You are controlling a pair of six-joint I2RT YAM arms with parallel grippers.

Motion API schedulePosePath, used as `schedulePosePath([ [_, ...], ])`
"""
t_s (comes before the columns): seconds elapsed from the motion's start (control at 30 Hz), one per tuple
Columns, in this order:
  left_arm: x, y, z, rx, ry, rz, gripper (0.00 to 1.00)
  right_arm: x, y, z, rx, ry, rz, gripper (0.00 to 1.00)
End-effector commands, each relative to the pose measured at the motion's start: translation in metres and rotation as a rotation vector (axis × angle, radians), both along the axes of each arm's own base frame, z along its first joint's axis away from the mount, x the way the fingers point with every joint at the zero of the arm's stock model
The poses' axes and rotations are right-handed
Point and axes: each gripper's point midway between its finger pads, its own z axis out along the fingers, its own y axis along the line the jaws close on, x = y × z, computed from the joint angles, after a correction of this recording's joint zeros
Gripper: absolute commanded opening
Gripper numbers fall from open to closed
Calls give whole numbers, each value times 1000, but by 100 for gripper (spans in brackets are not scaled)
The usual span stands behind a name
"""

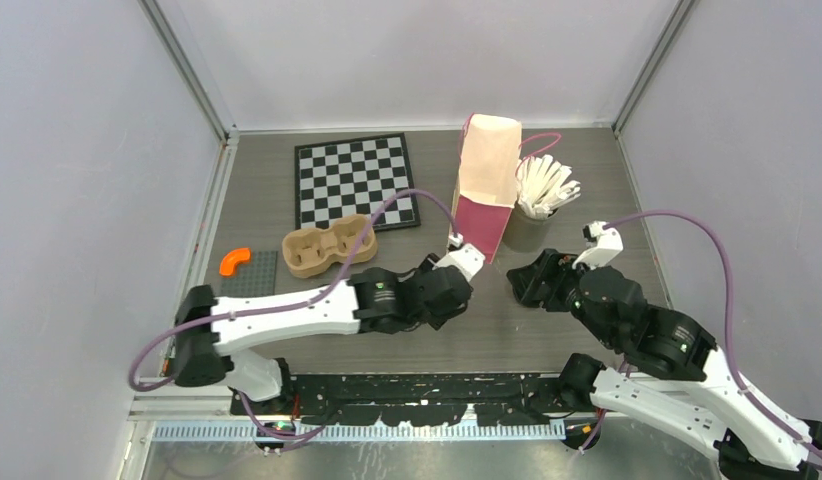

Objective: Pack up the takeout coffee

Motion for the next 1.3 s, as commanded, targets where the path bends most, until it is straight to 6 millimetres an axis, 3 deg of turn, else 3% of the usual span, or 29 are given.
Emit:
schedulePosePath([
  [0.0, 6, 22, 46, -134, -29, 78, 55, 12, -3, -17, -63, 42, -81, 81],
  [0.07, 12, 38, 50, -152, 0, 114, 72, 17, -5, -29, -131, 65, -109, 72],
  [0.1, 12, 44, 50, -170, 29, 120, 74, 21, -6, -35, -173, 75, -127, 67],
  [0.2, 14, 62, 49, -236, 104, 139, 78, 34, -12, -55, -322, 94, -189, 57],
  [0.33, 13, 78, 58, -374, 159, 138, 81, 50, -18, -80, -495, 124, -267, 50],
  [0.47, 9, 102, 72, -409, 79, 88, 81, 60, -21, -117, -613, 232, -293, 44],
  [0.57, 5, 119, 74, -390, 27, 65, 80, 65, -19, -142, -595, 305, -274, 39],
  [0.93, -2, 138, 67, -391, -10, 65, 79, 81, -24, -164, -434, 339, -345, 32],
  [1.07, -4, 132, 68, -409, 4, 40, 79, 83, -19, -172, -401, 342, -326, 32],
  [1.27, -6, 128, 68, -410, 17, 23, 79, 86, -32, -180, -449, 327, -360, 31],
])
